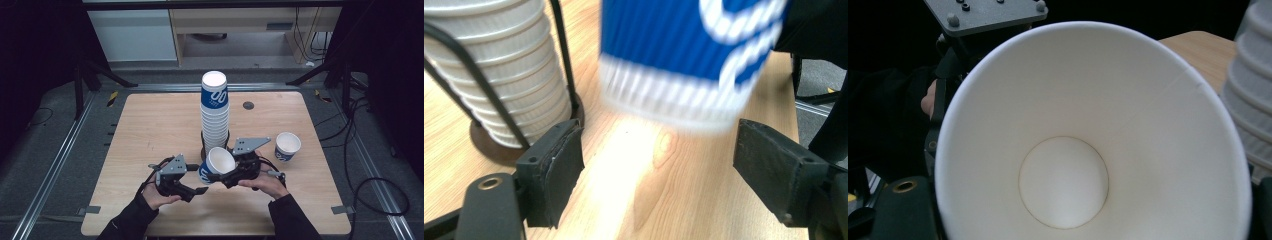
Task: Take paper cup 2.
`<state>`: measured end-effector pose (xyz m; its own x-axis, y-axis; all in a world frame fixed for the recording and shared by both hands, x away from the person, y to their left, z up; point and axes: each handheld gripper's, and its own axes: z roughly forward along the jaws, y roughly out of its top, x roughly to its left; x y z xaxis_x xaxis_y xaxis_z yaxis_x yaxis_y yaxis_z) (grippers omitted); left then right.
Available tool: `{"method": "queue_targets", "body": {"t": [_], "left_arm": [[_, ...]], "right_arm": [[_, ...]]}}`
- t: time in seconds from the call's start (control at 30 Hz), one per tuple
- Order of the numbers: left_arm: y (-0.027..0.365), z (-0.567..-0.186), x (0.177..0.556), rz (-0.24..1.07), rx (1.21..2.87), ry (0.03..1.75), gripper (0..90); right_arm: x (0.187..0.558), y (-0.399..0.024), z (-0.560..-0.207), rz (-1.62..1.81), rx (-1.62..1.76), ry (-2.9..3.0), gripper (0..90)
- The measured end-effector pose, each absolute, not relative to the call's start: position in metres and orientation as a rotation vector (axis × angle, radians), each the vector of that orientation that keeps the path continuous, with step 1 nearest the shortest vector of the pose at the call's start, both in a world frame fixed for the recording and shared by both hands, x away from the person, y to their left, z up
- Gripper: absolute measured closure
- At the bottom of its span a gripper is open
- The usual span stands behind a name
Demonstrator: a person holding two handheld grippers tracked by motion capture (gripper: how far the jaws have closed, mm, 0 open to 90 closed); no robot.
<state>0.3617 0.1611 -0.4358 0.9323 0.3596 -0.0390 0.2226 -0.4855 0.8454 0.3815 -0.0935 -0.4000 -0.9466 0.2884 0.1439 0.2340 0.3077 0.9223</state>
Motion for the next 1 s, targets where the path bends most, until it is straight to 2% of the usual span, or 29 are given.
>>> {"method": "queue_targets", "body": {"t": [1.0], "left_arm": [[0.211,-0.437,0.384,0.297,2.074,0.669,18.8]], "right_arm": [[0.385,-0.150,-0.392,1.436,0.826,2.284,18.3]]}}
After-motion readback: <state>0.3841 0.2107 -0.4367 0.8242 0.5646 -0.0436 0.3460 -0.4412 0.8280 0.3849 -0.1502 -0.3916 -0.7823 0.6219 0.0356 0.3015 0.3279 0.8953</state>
